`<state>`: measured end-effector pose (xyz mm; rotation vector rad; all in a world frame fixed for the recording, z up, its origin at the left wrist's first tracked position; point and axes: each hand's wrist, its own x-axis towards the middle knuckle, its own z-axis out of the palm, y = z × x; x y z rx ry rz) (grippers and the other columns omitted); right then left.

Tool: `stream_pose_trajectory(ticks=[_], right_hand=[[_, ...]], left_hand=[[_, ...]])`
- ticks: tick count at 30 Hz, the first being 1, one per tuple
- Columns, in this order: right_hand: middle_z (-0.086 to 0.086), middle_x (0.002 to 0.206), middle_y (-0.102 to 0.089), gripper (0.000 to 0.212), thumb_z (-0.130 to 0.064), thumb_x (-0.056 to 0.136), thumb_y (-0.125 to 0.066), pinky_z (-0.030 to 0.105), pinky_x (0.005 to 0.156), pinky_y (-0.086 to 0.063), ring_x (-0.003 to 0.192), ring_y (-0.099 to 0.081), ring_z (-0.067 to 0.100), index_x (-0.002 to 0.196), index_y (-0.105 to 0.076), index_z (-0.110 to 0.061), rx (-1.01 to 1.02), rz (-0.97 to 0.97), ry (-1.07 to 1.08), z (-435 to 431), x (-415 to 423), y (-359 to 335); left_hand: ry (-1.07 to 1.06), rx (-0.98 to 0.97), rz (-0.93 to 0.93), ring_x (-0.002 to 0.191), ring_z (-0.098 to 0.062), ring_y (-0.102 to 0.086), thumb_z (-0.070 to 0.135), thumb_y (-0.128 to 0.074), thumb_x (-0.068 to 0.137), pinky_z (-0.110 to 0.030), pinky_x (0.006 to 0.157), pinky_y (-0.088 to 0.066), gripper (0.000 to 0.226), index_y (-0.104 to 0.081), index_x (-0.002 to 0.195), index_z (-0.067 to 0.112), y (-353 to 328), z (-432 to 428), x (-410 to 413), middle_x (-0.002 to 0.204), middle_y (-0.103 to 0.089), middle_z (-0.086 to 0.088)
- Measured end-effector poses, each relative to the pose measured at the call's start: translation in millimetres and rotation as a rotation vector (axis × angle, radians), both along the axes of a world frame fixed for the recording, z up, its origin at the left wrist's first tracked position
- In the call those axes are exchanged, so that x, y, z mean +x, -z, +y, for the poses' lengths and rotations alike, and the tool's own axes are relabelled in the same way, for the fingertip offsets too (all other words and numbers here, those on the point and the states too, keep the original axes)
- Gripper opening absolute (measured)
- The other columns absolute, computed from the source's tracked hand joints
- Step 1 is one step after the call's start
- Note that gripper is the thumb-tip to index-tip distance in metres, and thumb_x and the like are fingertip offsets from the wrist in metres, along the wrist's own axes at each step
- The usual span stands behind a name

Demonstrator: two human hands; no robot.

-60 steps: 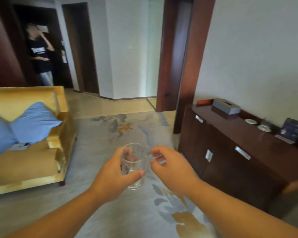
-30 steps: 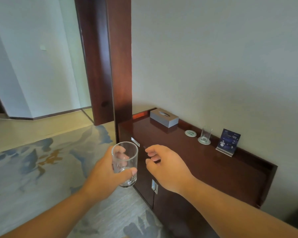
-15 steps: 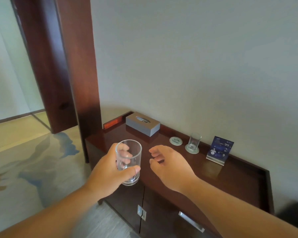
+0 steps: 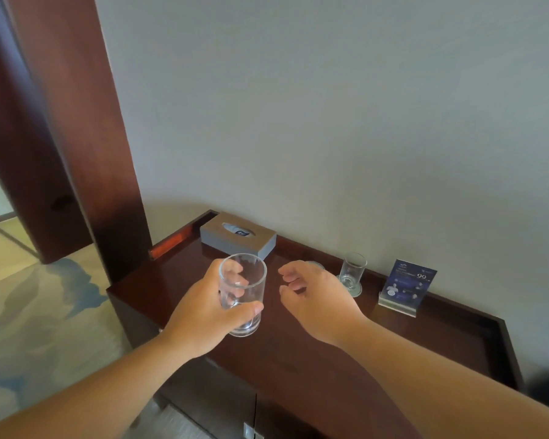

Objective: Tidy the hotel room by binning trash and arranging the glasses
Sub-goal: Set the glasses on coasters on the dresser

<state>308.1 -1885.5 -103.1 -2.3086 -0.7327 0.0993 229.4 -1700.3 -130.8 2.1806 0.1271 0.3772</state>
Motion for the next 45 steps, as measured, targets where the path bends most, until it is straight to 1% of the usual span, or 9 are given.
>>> stream_pose_trajectory(ticks=[5, 7, 9, 12, 17, 22, 28, 38, 45], right_hand=[[-0.017, 0.111, -0.060, 0.034, -0.032, 0.091, -0.055, 0.019, 0.087, -0.047, 0.099, -0.058, 0.000, 0.125, -0.057, -0.029, 0.007, -0.011, 0.021, -5.6, 60.2, 3.8], [-0.017, 0.110, -0.060, 0.033, -0.032, 0.091, -0.055, 0.016, 0.084, -0.043, 0.098, -0.057, -0.001, 0.124, -0.057, -0.029, 0.012, 0.001, 0.048, -11.0, 82.6, 7.2], [-0.017, 0.109, -0.061, 0.032, -0.031, 0.090, -0.055, 0.017, 0.086, -0.044, 0.097, -0.057, -0.001, 0.123, -0.057, -0.029, 0.025, 0.018, 0.072, -15.7, 101.8, 10.5], [-0.017, 0.107, -0.061, 0.031, -0.031, 0.090, -0.055, 0.023, 0.091, -0.048, 0.097, -0.058, 0.001, 0.121, -0.058, -0.029, 0.043, 0.045, 0.110, -20.3, 125.5, 15.1], [-0.016, 0.106, -0.061, 0.032, -0.028, 0.089, -0.055, 0.026, 0.091, -0.048, 0.097, -0.059, 0.003, 0.121, -0.059, -0.027, 0.038, 0.075, 0.201, -20.6, 160.3, 26.2], [-0.015, 0.109, -0.060, 0.034, -0.029, 0.088, -0.055, 0.022, 0.089, -0.047, 0.097, -0.058, 0.001, 0.123, -0.057, -0.028, 0.012, 0.100, 0.325, -13.6, 185.6, 40.8], [-0.014, 0.113, -0.059, 0.037, -0.031, 0.089, -0.056, 0.020, 0.088, -0.045, 0.101, -0.055, 0.003, 0.126, -0.055, -0.028, -0.050, 0.122, 0.486, 2.2, 207.0, 59.3], [-0.013, 0.115, -0.059, 0.040, -0.033, 0.088, -0.056, 0.027, 0.090, -0.047, 0.101, -0.057, 0.005, 0.127, -0.053, -0.029, -0.060, 0.217, 0.639, 18.1, 227.5, 98.5], [-0.018, 0.112, -0.058, 0.038, -0.033, 0.087, -0.056, 0.026, 0.088, -0.049, 0.098, -0.058, 0.001, 0.125, -0.053, -0.033, -0.037, 0.267, 0.646, 16.6, 235.3, 124.2]], left_hand=[[0.034, -0.095, 0.009, 0.091, -0.001, -0.064, 0.056, -0.072, 0.055, -0.025, 0.081, -0.051, 0.064, -0.048, 0.111, 0.037, -4.4, -4.6, 66.6, 0.097, -0.066, 0.012], [0.053, -0.109, 0.013, 0.089, -0.005, -0.065, 0.056, -0.072, 0.054, -0.034, 0.084, -0.053, 0.064, -0.048, 0.111, 0.038, -1.9, -6.5, 92.6, 0.097, -0.065, 0.013], [0.074, -0.113, 0.016, 0.090, -0.004, -0.064, 0.055, -0.072, 0.055, -0.036, 0.085, -0.053, 0.065, -0.048, 0.113, 0.037, 1.0, -8.9, 115.7, 0.098, -0.065, 0.014], [0.119, -0.114, 0.040, 0.093, -0.001, -0.063, 0.055, -0.071, 0.055, -0.034, 0.087, -0.052, 0.064, -0.048, 0.112, 0.037, 6.2, -12.4, 147.8, 0.105, -0.062, 0.013], [0.220, -0.123, 0.075, 0.101, 0.005, -0.058, 0.056, -0.072, 0.055, -0.017, 0.083, -0.045, 0.067, -0.048, 0.114, 0.037, 18.4, -13.1, 198.2, 0.112, -0.059, 0.015], [0.348, -0.118, 0.083, 0.103, 0.006, -0.056, 0.055, -0.072, 0.056, -0.018, 0.084, -0.045, 0.067, -0.049, 0.117, 0.038, 36.7, -4.9, 249.0, 0.110, -0.056, 0.023], [0.492, -0.090, 0.110, 0.101, 0.011, -0.050, 0.057, -0.070, 0.052, -0.009, 0.074, -0.040, 0.063, -0.047, 0.110, 0.049, 55.0, 9.7, 304.1, 0.112, -0.046, 0.026], [0.576, -0.090, 0.184, 0.108, 0.013, -0.047, 0.034, -0.083, 0.069, -0.012, 0.075, -0.041, 0.064, -0.042, 0.117, 0.047, 115.5, 13.4, 362.3, 0.118, -0.044, 0.030], [0.572, -0.100, 0.221, 0.109, 0.012, -0.047, 0.031, -0.081, 0.070, -0.013, 0.078, -0.043, 0.060, -0.040, 0.106, 0.056, 151.7, -0.3, 379.5, 0.115, -0.046, 0.027]])
